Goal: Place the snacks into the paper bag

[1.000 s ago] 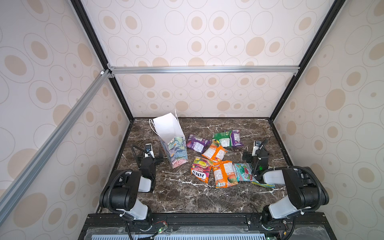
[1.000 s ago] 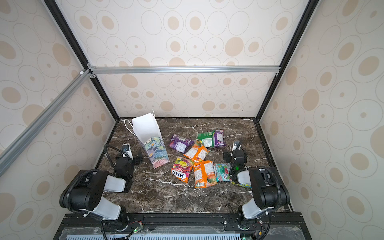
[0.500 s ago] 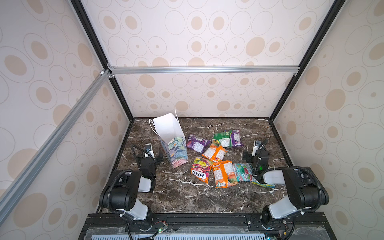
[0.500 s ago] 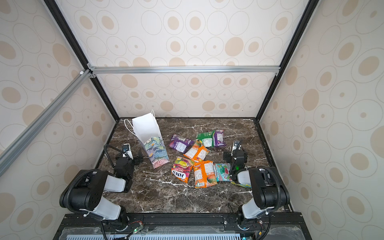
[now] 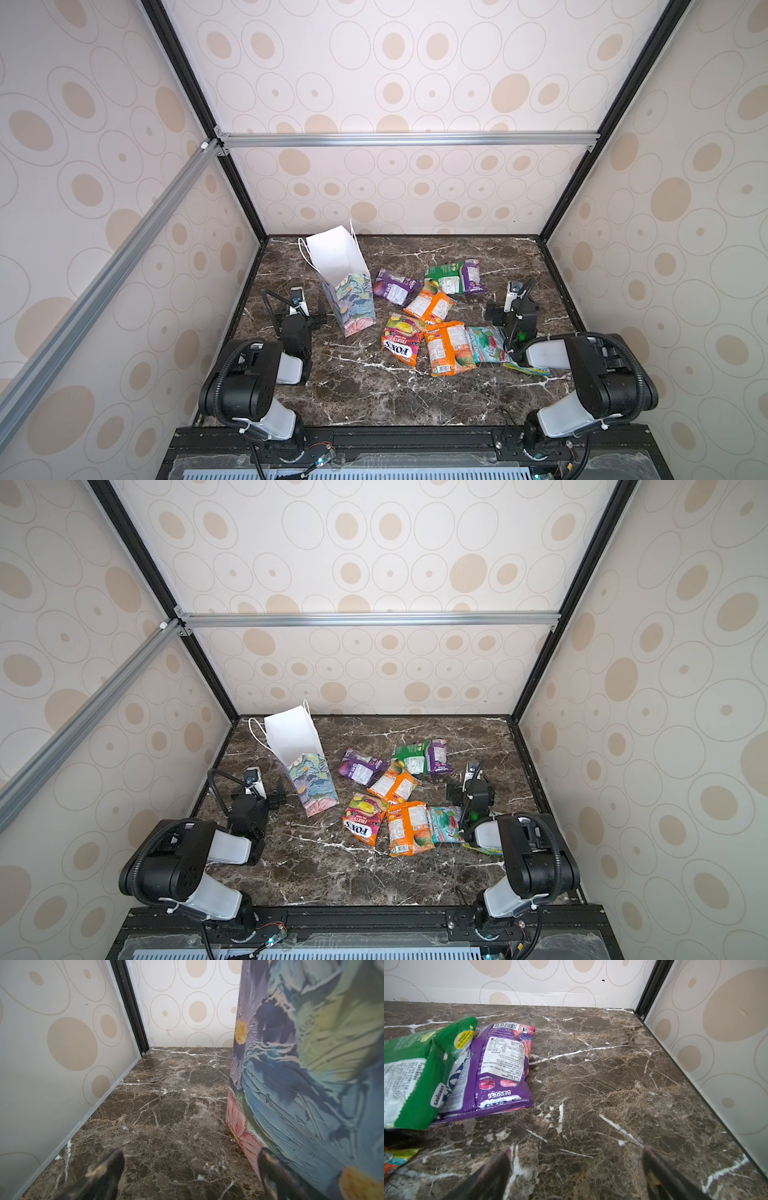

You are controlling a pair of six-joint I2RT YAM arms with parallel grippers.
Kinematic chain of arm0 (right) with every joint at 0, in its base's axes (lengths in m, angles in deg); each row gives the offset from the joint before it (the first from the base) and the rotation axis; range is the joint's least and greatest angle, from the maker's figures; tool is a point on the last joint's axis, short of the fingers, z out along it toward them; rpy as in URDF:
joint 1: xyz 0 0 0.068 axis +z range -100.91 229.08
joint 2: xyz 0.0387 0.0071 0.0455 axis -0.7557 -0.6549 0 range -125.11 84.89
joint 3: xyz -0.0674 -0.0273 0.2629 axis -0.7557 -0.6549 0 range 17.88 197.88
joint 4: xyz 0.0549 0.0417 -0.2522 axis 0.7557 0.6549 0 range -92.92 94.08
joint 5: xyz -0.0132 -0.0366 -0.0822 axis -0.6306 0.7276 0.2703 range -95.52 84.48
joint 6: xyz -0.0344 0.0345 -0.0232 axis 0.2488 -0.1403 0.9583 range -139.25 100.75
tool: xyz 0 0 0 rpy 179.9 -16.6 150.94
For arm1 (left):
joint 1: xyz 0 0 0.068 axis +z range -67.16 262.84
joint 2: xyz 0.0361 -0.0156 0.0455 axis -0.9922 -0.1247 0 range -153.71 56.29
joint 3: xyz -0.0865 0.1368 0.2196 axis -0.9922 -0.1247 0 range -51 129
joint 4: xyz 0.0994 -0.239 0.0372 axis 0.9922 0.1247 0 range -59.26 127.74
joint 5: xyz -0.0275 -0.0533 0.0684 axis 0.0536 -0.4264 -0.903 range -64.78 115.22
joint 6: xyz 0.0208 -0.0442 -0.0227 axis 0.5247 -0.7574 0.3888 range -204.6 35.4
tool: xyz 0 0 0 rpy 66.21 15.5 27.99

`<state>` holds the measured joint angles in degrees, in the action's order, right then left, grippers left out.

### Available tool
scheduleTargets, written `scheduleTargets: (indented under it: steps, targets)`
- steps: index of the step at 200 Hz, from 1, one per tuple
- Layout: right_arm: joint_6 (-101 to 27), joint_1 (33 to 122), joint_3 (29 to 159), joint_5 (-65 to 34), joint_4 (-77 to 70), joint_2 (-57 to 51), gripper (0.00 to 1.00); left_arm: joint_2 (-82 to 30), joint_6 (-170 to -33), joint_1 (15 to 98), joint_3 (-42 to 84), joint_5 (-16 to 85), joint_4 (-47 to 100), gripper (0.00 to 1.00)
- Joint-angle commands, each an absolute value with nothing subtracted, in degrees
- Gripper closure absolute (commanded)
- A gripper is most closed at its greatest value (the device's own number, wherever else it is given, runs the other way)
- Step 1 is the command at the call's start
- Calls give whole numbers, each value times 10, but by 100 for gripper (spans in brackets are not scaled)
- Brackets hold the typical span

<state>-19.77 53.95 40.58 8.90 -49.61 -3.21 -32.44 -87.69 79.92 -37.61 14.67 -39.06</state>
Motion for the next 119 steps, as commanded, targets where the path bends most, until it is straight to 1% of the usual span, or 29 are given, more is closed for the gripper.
scheduleTargets:
  steps: [1,21,35,45,72,79,92,119]
  targets:
    - [-185,540,426,78,-443,15,0,-310,-869,798,-367,123,-403,0]
    - [-182,542,439,74,-374,80,0,-244,-895,796,-341,66,-290,0]
    - [-204,542,453,63,-318,129,0,-198,-921,797,-316,51,-192,0]
    - [-223,544,468,27,-269,163,0,-161,-959,797,-290,39,-100,0]
    - [-288,561,516,-91,-144,226,8,-84,-1089,795,-198,9,182,0]
    - [-293,575,524,-107,-124,236,10,-63,-1117,796,-180,17,237,0]
    - [-291,608,542,-103,-84,255,10,-23,-1164,796,-145,51,341,0]
    - [-286,681,570,-80,-18,285,10,30,-1169,796,-49,152,488,0]
